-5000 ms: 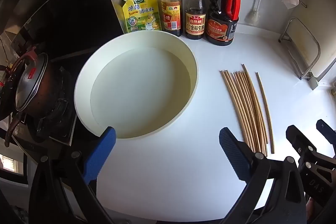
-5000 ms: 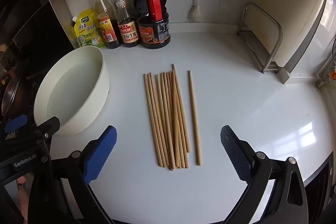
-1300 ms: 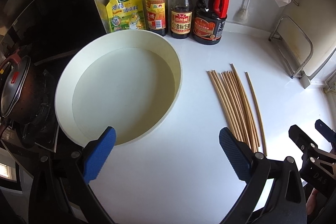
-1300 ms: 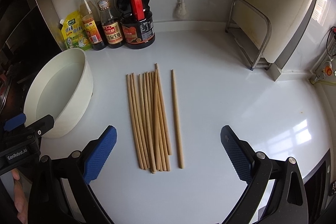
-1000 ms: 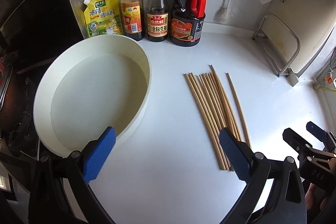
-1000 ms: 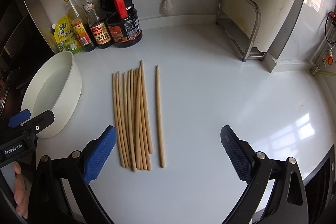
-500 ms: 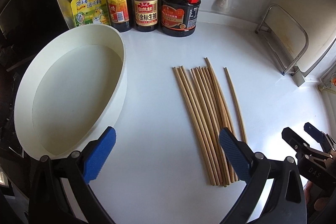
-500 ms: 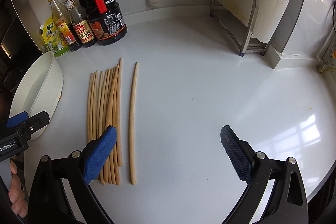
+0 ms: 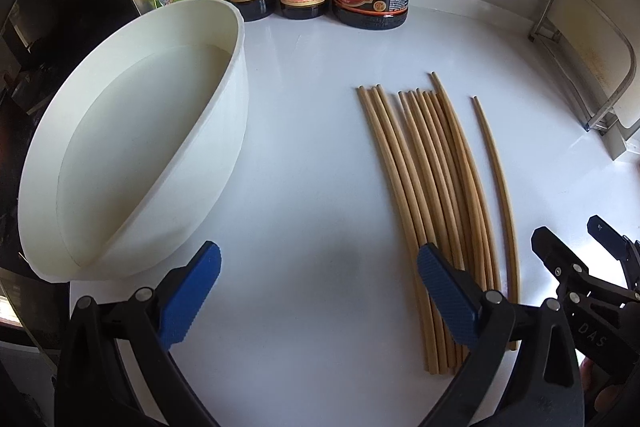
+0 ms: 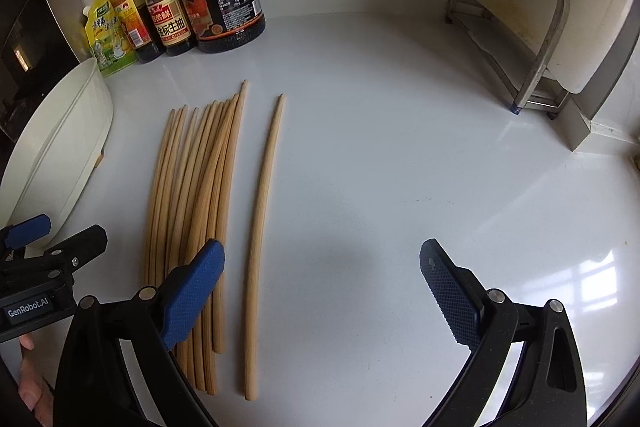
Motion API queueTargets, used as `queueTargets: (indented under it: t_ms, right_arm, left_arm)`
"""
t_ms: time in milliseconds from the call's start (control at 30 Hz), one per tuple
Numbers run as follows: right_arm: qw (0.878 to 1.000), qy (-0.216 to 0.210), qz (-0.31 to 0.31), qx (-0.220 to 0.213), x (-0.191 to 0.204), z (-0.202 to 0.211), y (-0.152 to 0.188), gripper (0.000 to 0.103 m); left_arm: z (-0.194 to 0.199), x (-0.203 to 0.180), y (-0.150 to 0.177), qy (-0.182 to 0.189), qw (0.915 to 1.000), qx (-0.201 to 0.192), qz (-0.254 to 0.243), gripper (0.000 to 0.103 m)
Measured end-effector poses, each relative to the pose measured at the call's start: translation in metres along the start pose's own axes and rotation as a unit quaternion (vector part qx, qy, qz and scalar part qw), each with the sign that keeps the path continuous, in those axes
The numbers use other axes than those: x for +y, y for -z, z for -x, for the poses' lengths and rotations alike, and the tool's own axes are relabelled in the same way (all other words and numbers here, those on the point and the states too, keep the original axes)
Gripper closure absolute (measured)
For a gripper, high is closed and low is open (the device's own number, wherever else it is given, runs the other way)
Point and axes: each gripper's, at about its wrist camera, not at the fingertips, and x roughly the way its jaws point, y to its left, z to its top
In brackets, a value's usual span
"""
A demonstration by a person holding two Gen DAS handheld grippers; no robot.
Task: Organize utensils
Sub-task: 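Move the right tool over the chopsticks and close on one chopstick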
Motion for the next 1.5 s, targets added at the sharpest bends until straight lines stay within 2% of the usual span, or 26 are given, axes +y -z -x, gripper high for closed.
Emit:
queueTargets:
  t_ms: [267, 567, 900, 1133, 1267, 1433, 1500]
  right_arm:
    - [0.999, 0.041, 0.033, 0.011, 0.009, -0.016, 0.001, 0.009]
    - [0.997, 0.056, 0.042, 0.013, 0.002, -0.026, 0.0, 0.009]
    - [0.998, 0.056, 0.035, 0.013, -0.011, -0.025, 0.001, 0.009]
    - [0.998, 0.054, 0.035, 0.007, -0.01, -0.026, -0.001, 0.009]
    - [0.998, 0.055, 0.041, 0.003, -0.009, -0.027, -0.001, 0.009]
    - [0.997, 0.056, 0.047, -0.003, -0.009, -0.028, -0.002, 0.009]
    - [0.997, 0.052, 0.055, -0.008, -0.008, -0.027, -0.003, 0.017]
  left_arm:
    - [-0.009, -0.001, -0.001, -0.001, 0.9999, -0.001, 0.012, 0.006]
    - [-0.018, -0.007, 0.001, 0.004, 0.9998, -0.001, 0.018, 0.006]
    - [-0.033, -0.018, 0.004, -0.007, 0.9999, 0.009, 0.01, 0.006]
    - [-0.034, -0.023, 0.006, -0.011, 0.9999, 0.001, 0.003, 0.006]
    - [-0.038, -0.022, 0.009, -0.023, 0.9997, 0.013, 0.002, 0.005]
    - [-0.041, -0.019, 0.007, -0.021, 0.9997, 0.003, 0.012, 0.005]
    - [-0.041, -0.019, 0.006, -0.023, 0.9997, 0.001, 0.01, 0.006]
